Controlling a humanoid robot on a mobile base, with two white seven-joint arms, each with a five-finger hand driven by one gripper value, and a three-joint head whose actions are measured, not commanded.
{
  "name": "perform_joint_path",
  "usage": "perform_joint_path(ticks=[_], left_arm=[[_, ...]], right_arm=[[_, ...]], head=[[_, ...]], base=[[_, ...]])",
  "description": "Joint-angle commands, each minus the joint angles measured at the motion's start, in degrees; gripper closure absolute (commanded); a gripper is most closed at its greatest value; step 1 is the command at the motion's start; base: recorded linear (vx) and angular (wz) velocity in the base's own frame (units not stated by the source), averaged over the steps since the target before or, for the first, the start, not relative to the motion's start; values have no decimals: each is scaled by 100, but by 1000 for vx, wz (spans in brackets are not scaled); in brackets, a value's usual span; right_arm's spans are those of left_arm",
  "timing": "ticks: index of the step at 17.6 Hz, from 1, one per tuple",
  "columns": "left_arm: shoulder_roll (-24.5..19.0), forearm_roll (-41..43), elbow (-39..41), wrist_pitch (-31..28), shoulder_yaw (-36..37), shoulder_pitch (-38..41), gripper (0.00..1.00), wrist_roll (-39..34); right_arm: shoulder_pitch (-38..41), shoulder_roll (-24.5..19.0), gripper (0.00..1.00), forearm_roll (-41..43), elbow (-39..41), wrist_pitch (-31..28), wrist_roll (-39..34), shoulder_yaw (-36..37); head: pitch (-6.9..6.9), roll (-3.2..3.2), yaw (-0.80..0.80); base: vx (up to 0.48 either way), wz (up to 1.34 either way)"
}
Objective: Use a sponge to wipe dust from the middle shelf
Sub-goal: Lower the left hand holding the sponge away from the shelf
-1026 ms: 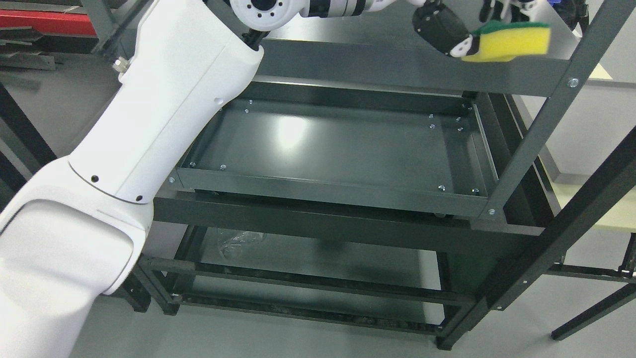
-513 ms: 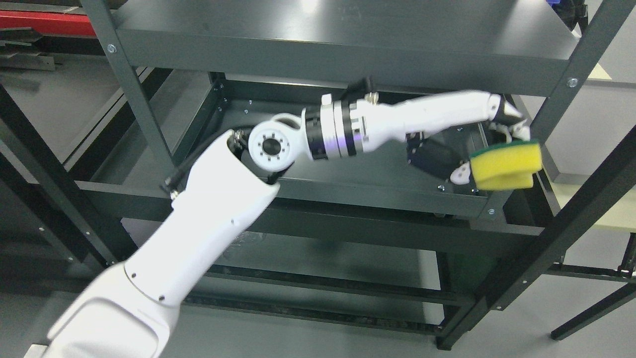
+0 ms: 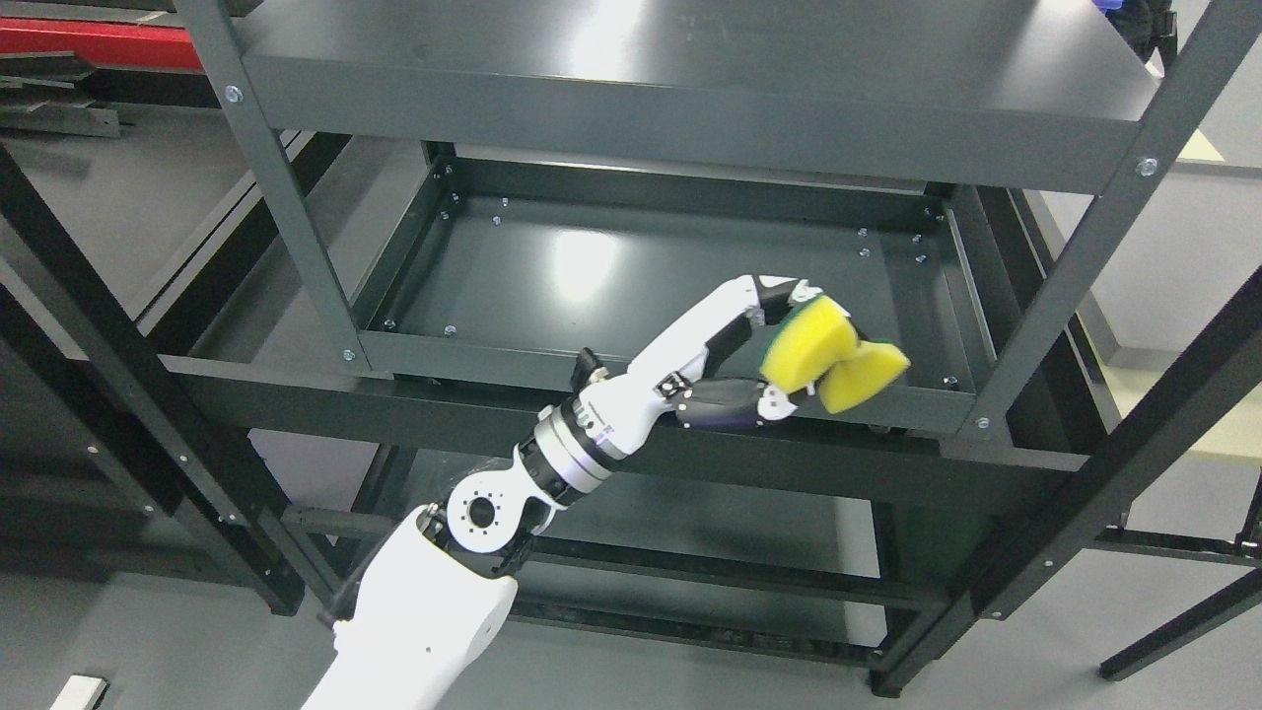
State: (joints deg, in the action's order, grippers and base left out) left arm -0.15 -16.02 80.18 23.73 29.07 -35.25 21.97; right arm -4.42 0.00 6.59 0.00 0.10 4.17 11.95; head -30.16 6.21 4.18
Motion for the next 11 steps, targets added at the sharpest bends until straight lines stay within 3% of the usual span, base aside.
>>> perform_joint_path(ticks=[1, 6, 11], left_arm=[[-85, -156, 305, -482, -2613, 941, 97, -385], [-85, -164, -54, -668, -4109, 941, 97, -448], [-85, -51, -178, -659, -4165, 1170, 97, -448]], right_arm=[[-6, 100, 0, 0, 100, -414, -4, 0], [3, 100, 0, 0, 100, -423, -4, 0], [3, 100, 0, 0, 100, -414, -4, 0]], head=[[0, 0, 0], [0, 0, 0], [0, 0, 0]], base=[[-12, 76], [-15, 131], [-9, 200]])
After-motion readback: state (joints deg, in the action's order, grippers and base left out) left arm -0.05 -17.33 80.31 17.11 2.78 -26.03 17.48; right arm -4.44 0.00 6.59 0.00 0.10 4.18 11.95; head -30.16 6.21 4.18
